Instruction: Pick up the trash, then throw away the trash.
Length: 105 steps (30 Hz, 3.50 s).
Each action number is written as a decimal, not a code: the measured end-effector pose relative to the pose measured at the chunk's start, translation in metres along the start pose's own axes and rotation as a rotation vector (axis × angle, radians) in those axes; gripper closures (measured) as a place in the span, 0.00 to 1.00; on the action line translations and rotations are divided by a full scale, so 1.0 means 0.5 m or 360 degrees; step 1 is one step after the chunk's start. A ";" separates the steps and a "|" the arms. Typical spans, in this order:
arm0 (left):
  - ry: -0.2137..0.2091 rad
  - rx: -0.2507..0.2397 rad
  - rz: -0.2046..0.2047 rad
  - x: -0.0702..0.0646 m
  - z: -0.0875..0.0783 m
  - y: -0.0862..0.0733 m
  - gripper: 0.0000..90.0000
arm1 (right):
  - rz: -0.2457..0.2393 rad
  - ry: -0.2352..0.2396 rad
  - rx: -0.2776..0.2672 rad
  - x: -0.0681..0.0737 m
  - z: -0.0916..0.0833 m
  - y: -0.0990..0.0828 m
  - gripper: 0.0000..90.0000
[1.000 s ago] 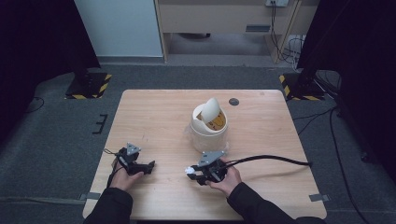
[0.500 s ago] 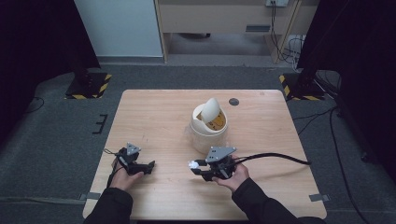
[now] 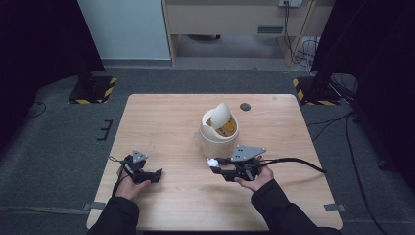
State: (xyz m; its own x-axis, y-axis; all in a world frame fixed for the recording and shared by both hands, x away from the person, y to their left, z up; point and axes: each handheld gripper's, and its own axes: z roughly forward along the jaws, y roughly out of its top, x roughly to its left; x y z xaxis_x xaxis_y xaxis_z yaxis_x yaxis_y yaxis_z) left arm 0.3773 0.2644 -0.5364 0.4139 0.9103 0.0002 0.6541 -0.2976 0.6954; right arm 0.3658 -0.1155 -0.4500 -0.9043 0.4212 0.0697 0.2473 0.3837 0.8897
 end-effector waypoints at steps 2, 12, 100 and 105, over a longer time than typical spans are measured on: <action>0.0000 0.0000 0.0000 0.000 0.000 0.000 0.00 | 0.0017 -0.0004 -0.0031 -0.006 -0.011 0.000 0.71; 0.0000 0.0000 0.0000 0.000 0.000 0.000 0.00 | 0.0045 -0.0065 -0.0151 -0.035 -0.071 0.009 0.71; 0.0016 -0.0003 -0.0011 -0.002 0.000 0.000 0.00 | 0.0231 -0.0305 -0.0169 -0.202 -0.024 0.060 0.52; 0.0016 -0.0003 -0.0012 -0.002 0.000 0.000 0.00 | 0.0249 -0.0383 -0.0266 -0.203 -0.053 0.061 0.39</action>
State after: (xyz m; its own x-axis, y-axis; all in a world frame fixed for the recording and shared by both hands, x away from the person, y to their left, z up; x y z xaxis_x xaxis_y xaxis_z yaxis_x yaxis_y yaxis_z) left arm 0.3770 0.2633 -0.5365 0.4028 0.9153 0.0023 0.6559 -0.2904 0.6968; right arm 0.4559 -0.1683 -0.4180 -0.7467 0.6542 0.1202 0.2980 0.1675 0.9398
